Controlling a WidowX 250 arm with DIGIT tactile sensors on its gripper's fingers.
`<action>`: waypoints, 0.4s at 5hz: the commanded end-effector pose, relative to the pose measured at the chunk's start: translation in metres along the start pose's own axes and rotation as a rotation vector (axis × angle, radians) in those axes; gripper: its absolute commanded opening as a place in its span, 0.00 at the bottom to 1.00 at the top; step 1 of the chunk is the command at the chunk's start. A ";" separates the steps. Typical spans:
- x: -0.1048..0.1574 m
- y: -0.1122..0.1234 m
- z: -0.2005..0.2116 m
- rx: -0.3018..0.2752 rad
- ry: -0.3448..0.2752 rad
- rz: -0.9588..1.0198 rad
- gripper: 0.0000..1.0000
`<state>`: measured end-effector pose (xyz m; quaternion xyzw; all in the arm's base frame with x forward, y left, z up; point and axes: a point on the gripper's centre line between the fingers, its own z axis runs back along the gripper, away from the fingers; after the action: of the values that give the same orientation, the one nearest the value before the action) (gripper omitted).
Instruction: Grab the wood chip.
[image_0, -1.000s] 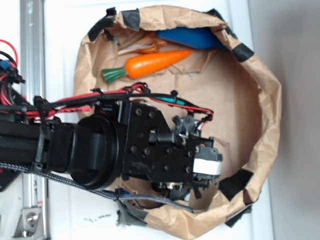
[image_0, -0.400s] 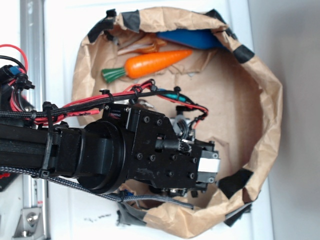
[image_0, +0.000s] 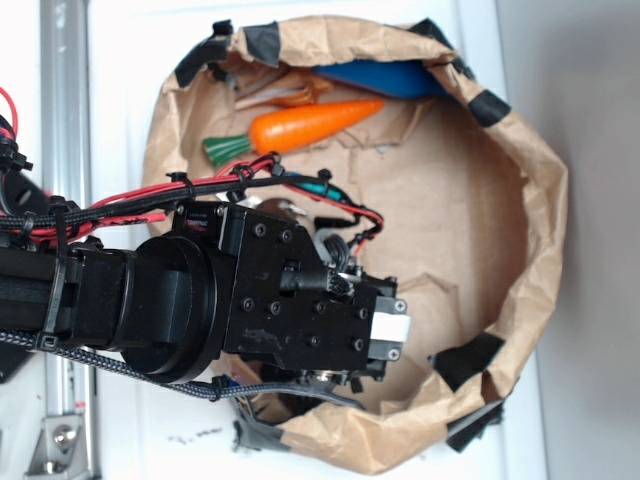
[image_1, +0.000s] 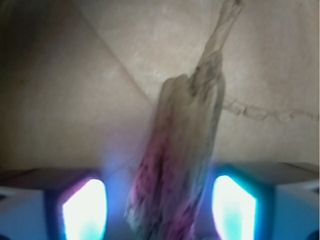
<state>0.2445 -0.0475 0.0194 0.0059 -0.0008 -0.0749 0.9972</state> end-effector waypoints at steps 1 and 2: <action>0.004 0.004 0.002 -0.005 -0.025 -0.007 0.00; 0.010 0.009 -0.001 0.001 -0.027 0.008 0.00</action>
<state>0.2504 -0.0448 0.0167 0.0071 -0.0079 -0.0696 0.9975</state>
